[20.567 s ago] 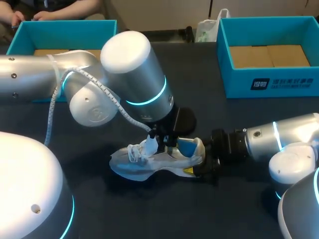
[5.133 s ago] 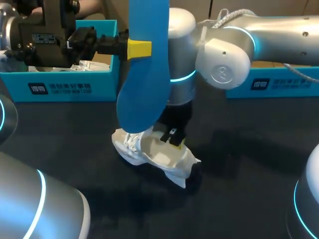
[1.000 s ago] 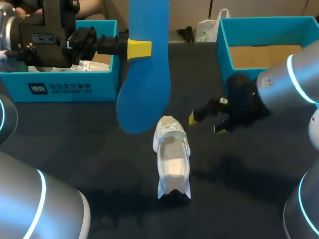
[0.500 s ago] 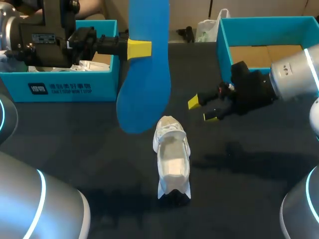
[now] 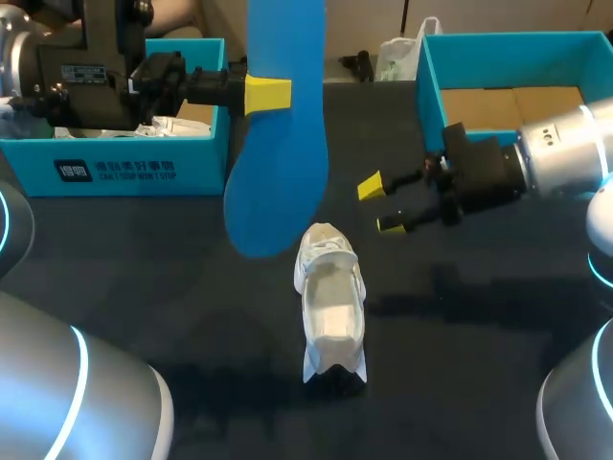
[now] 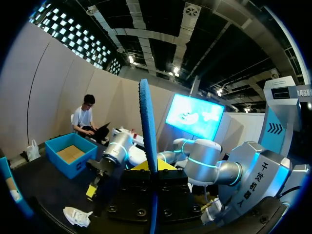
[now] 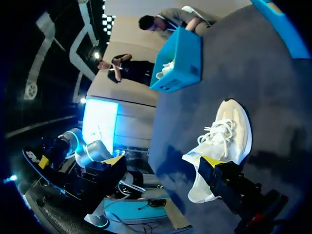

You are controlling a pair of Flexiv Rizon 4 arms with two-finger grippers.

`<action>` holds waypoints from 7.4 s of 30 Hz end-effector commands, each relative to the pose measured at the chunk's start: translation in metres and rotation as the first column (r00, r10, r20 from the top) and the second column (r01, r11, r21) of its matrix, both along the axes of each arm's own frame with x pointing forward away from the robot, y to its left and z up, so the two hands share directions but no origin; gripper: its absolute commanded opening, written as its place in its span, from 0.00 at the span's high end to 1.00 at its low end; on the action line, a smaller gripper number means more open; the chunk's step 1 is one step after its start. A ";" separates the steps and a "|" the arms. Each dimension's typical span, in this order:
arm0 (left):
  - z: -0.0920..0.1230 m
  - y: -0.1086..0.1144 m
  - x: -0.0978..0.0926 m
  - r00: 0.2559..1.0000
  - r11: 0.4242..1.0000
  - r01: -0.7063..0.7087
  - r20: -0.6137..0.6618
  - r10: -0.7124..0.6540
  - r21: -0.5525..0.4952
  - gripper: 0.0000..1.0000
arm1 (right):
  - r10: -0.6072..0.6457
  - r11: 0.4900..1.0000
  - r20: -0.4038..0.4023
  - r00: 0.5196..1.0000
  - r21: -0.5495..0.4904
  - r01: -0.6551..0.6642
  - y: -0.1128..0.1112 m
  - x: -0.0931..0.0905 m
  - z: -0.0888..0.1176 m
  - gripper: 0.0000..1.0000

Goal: Take the shoe out of the shoebox, open the shoe tongue, remove and reinsert the insole, then place the shoe into the shoebox

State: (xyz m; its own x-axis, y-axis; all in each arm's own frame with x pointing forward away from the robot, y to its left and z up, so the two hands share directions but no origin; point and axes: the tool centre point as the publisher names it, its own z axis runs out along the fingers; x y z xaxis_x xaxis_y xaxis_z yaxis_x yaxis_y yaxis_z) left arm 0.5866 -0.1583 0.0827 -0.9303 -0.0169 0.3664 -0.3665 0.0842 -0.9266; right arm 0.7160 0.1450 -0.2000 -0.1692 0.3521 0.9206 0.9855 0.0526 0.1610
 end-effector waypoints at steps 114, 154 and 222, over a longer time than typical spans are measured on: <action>-0.231 0.008 0.097 -0.469 0.992 0.124 0.882 0.043 0.017 1.00 | -0.016 0.977 -0.112 0.994 0.208 0.039 0.022 -0.007 0.015 0.00; -0.276 -0.028 0.118 -0.521 0.997 0.034 0.852 -0.040 0.068 1.00 | 0.009 0.974 -0.123 0.992 0.227 0.019 0.075 0.013 0.007 0.58; -0.208 0.045 0.171 -0.403 0.601 -0.089 0.523 -0.751 0.794 0.00 | 0.000 0.971 -0.172 0.985 0.237 0.041 0.071 0.010 -0.010 1.00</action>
State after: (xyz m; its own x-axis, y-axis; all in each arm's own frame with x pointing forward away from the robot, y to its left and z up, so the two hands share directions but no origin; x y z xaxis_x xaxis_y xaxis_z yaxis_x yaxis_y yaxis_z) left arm 0.7612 -0.1077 -0.1290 0.0812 0.6343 -0.7688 0.9896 0.0405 0.1379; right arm 0.7266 0.2151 -0.2103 0.0009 0.1168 0.9932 0.9999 0.0147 -0.0027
